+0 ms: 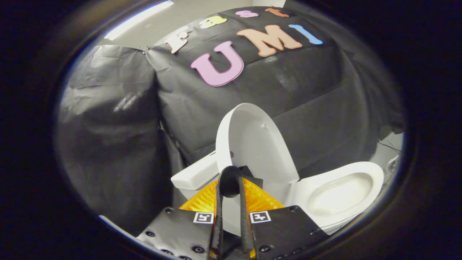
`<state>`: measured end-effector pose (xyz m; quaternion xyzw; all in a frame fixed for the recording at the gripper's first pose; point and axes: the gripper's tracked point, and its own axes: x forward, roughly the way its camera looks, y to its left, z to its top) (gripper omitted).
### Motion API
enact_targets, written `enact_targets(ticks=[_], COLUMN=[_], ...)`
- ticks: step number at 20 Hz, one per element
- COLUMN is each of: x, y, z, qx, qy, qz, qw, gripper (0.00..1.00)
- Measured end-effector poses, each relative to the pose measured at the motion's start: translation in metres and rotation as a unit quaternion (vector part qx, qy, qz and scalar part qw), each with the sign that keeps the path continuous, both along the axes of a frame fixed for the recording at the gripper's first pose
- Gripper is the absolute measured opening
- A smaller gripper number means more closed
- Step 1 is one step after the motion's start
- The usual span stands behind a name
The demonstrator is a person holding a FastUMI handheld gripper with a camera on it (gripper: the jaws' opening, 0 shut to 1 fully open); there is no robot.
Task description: Open the toilet lid.
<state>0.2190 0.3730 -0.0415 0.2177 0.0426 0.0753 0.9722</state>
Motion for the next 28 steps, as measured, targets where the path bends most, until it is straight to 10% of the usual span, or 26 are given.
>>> enact_targets(ticks=[11,18,28], x=[0.014,0.008,-0.029], y=[0.024,-0.004,-0.126], z=[-0.002,0.030,0.082], qx=[-0.012,-0.006,-0.107], qy=[-0.004,-0.035,-0.068], qz=[0.006,-0.029,-0.089], qw=[1.000,0.999,0.988], gripper=[0.22,0.80,0.81])
